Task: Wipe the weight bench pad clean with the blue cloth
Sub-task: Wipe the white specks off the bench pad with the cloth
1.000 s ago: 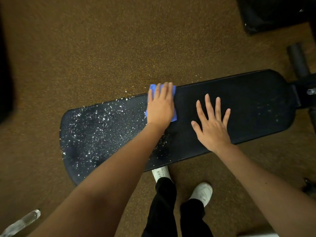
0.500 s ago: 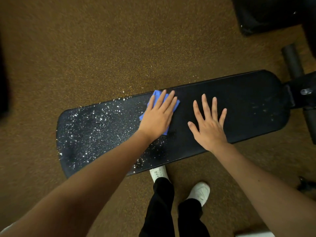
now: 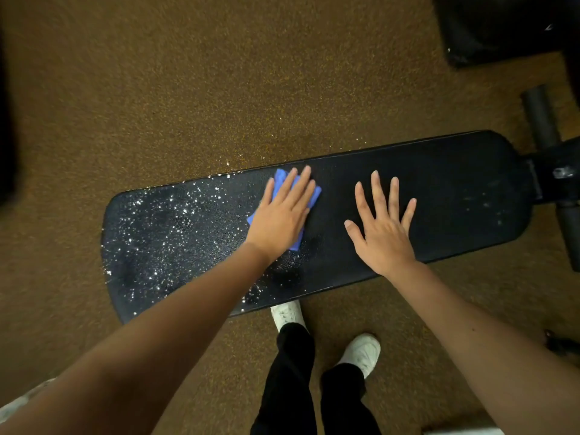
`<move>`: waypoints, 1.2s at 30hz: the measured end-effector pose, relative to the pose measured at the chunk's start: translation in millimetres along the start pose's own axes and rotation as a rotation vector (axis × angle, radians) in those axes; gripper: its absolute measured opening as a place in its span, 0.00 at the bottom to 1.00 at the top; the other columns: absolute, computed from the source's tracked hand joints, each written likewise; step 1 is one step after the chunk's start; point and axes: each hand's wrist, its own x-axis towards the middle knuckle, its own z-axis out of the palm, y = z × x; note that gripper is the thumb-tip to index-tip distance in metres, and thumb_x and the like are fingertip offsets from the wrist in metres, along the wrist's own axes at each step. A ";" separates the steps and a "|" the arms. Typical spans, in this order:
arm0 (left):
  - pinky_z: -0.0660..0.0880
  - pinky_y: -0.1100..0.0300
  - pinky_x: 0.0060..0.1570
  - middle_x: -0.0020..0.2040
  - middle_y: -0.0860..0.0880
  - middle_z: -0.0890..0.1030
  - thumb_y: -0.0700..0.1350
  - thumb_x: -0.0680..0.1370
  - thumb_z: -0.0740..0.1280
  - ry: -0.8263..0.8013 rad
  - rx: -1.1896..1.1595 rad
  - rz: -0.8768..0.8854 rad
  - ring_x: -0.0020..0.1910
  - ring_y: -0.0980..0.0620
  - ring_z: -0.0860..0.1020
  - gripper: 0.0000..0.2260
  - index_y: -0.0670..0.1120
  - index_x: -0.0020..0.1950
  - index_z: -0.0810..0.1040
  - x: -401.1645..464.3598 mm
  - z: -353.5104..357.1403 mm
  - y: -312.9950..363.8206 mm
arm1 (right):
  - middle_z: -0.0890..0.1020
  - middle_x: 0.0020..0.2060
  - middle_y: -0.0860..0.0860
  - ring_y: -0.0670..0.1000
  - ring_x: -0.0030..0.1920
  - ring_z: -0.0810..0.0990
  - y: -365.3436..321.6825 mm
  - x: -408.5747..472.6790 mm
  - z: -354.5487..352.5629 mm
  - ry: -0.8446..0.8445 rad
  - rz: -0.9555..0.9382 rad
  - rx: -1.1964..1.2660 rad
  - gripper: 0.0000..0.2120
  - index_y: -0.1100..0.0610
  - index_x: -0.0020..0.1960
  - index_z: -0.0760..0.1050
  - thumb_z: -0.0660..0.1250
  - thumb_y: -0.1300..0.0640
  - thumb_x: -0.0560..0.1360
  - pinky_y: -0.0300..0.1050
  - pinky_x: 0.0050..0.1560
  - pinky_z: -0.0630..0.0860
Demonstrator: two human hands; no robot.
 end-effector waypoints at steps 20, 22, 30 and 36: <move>0.47 0.43 0.71 0.77 0.49 0.53 0.46 0.82 0.47 -0.018 -0.162 -0.302 0.75 0.45 0.49 0.21 0.44 0.75 0.54 31.9 -9.0 22.2 | 0.37 0.76 0.52 0.55 0.74 0.33 -3.7 -15.0 -6.5 -0.015 -0.017 0.060 0.30 0.52 0.76 0.41 0.46 0.44 0.79 0.62 0.70 0.35; 0.54 0.42 0.70 0.75 0.47 0.59 0.47 0.81 0.46 0.004 -0.123 -0.226 0.74 0.43 0.55 0.22 0.43 0.74 0.59 25.0 -6.2 31.5 | 0.36 0.75 0.52 0.55 0.74 0.33 -3.6 -20.2 -3.2 -0.025 -0.020 0.050 0.30 0.52 0.76 0.41 0.46 0.44 0.79 0.61 0.69 0.34; 0.61 0.44 0.67 0.72 0.49 0.66 0.48 0.80 0.50 0.025 0.046 0.186 0.71 0.45 0.64 0.21 0.45 0.72 0.64 -7.8 6.1 15.9 | 0.38 0.76 0.50 0.53 0.75 0.34 4.4 -23.1 -7.2 -0.034 -0.064 0.084 0.28 0.51 0.77 0.44 0.47 0.46 0.80 0.59 0.71 0.36; 0.61 0.41 0.67 0.72 0.47 0.66 0.47 0.79 0.48 0.028 -0.085 -0.096 0.71 0.42 0.63 0.23 0.42 0.71 0.65 7.3 1.2 37.3 | 0.39 0.76 0.51 0.53 0.75 0.35 5.3 -25.1 -6.5 -0.027 -0.069 0.075 0.28 0.52 0.77 0.44 0.48 0.46 0.81 0.59 0.72 0.38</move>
